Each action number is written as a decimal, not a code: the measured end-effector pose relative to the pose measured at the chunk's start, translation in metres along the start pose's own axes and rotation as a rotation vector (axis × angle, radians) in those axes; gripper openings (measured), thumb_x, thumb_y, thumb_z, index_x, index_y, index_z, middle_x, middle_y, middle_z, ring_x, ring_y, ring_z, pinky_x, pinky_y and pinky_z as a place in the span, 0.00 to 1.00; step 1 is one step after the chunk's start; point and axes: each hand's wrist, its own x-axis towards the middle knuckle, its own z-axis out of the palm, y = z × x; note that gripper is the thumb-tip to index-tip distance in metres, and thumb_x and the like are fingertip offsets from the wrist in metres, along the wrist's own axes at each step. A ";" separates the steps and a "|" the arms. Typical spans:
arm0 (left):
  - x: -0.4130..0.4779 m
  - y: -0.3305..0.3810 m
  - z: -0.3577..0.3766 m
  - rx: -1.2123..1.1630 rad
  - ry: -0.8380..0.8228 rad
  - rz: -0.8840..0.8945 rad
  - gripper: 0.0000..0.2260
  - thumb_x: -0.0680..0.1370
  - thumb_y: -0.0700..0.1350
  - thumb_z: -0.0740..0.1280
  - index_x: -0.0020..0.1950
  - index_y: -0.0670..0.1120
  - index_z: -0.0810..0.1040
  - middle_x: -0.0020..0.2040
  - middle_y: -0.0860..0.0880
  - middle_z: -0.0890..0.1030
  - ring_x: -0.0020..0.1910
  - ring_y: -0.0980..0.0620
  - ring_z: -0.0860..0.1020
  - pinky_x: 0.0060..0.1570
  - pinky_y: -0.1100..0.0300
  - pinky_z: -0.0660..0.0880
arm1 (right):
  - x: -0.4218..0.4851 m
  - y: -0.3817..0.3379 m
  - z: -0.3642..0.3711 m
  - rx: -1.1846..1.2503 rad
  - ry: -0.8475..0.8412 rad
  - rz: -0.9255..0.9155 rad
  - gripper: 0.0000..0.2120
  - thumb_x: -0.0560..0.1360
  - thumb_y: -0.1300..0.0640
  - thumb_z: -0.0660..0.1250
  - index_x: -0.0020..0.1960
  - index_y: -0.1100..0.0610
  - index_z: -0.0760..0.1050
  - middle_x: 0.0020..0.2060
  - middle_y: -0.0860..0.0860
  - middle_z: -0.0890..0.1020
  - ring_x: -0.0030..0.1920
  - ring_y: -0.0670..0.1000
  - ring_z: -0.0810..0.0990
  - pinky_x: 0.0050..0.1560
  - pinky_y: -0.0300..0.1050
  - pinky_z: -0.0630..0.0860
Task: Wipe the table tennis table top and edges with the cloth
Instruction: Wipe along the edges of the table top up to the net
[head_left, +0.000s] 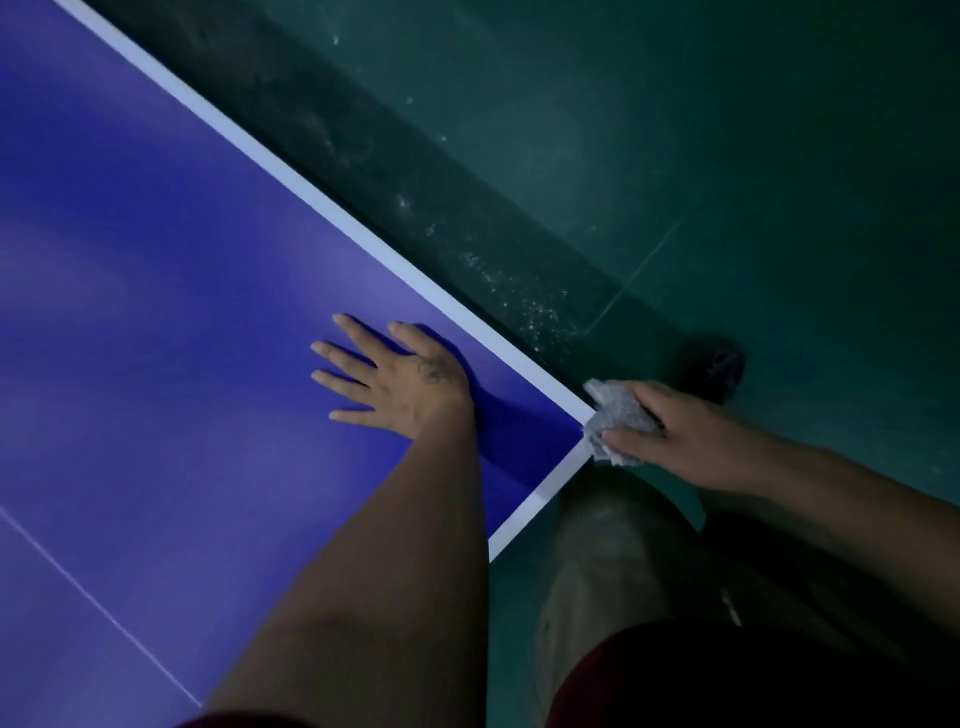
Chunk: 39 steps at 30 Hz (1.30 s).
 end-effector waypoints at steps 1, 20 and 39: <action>-0.001 0.000 0.000 0.003 -0.002 -0.008 0.28 0.88 0.61 0.47 0.88 0.62 0.43 0.89 0.54 0.43 0.88 0.46 0.41 0.83 0.32 0.42 | 0.002 -0.004 -0.002 -0.086 -0.042 0.015 0.51 0.62 0.09 0.48 0.80 0.32 0.57 0.76 0.38 0.71 0.73 0.49 0.76 0.73 0.64 0.71; -0.004 -0.003 0.002 0.017 0.012 0.010 0.29 0.87 0.61 0.48 0.88 0.61 0.48 0.89 0.53 0.45 0.88 0.46 0.42 0.83 0.33 0.42 | 0.082 -0.099 0.012 -0.119 -0.030 -0.018 0.35 0.86 0.41 0.60 0.85 0.55 0.51 0.75 0.56 0.69 0.63 0.55 0.77 0.61 0.53 0.76; -0.006 -0.002 0.001 -0.011 0.098 0.028 0.28 0.87 0.56 0.50 0.88 0.58 0.56 0.89 0.50 0.51 0.88 0.44 0.47 0.83 0.32 0.45 | 0.137 -0.164 0.011 -0.182 0.061 0.015 0.28 0.87 0.39 0.55 0.77 0.59 0.63 0.72 0.58 0.73 0.64 0.60 0.78 0.53 0.48 0.67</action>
